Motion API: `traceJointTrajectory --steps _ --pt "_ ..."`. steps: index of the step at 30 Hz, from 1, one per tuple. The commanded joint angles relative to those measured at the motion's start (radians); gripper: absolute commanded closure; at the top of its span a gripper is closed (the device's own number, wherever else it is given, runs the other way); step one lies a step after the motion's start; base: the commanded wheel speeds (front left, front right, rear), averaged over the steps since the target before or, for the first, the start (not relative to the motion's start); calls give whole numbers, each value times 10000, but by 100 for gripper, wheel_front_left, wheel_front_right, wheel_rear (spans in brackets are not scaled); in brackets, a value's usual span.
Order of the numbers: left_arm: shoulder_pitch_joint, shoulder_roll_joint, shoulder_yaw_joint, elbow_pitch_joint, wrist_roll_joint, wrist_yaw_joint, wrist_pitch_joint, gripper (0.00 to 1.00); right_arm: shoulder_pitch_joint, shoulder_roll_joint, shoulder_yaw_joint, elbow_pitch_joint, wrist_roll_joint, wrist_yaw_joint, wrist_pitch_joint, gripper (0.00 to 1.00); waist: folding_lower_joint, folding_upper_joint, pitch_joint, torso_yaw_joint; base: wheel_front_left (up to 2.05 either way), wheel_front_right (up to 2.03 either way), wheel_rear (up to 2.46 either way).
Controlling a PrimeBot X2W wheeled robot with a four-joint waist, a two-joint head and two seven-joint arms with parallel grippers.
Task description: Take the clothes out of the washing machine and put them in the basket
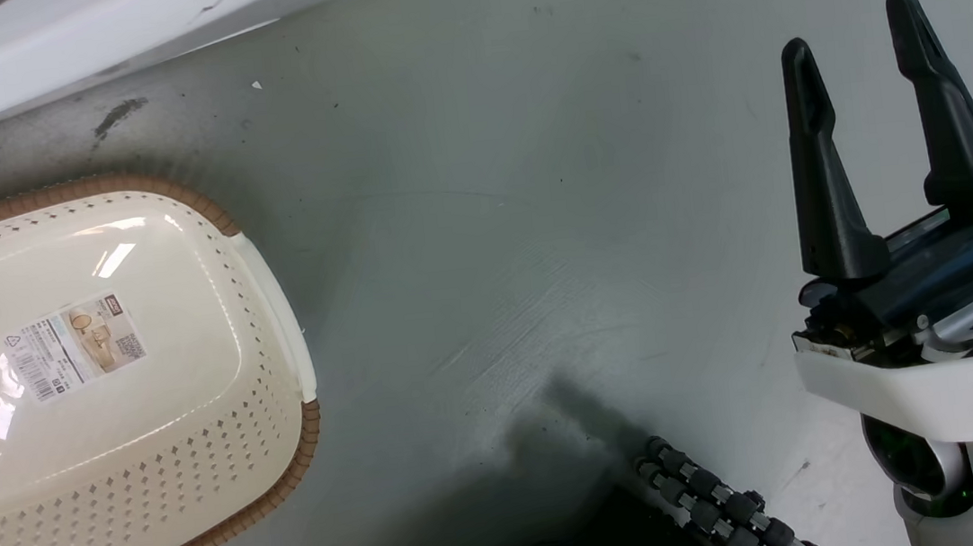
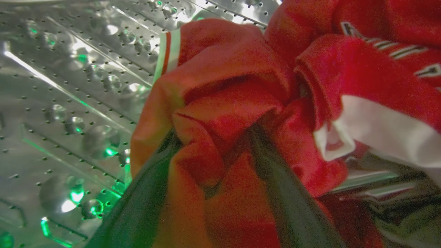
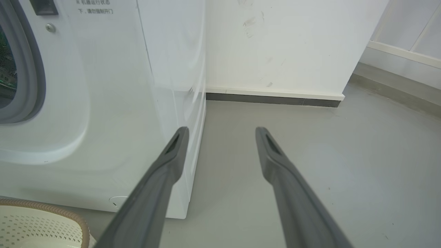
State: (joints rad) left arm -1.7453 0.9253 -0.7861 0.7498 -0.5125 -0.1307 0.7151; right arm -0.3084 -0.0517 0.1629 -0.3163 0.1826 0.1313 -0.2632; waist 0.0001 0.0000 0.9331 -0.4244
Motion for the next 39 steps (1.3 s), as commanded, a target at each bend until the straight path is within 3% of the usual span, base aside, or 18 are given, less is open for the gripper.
traceJointTrajectory --steps 1,2,3,4,10,20,30,39 --pt "93 52 -139 114 -85 15 71 0 -158 27 -11 -3 13 -10 -25 0 -1 0 37 -20 0 0 0" --pt "109 60 -241 158 -175 15 111 0 -184 27 -12 0 19 -10 -25 0 -1 0 62 -29 0 0 0" --pt "142 81 -370 204 -266 15 164 47 -204 25 -12 3 36 -10 -25 0 -1 0 81 -42 0 0 0" --pt "179 100 -490 247 -386 14 221 100 -216 25 -17 4 45 -10 -25 0 -1 0 94 -53 0 0 0" --pt "-107 110 -716 450 -611 3 -330 100 -268 25 -122 34 70 -10 -25 0 -1 0 96 -19 0 0 0" --pt "-415 -708 -594 1357 -305 320 -3093 100 -361 24 -309 200 -265 -9 -23 0 -1 0 -615 436 0 0 0" --pt "827 -2088 -272 2555 -938 501 -5883 100 -177 21 -683 555 -901 -10 -24 0 -1 0 -2007 1240 0 0 0" --pt "3101 -3383 -163 3205 -1523 581 -8369 100 333 21 -816 1046 -1510 -10 -24 0 -1 0 -3762 1994 0 0 0"
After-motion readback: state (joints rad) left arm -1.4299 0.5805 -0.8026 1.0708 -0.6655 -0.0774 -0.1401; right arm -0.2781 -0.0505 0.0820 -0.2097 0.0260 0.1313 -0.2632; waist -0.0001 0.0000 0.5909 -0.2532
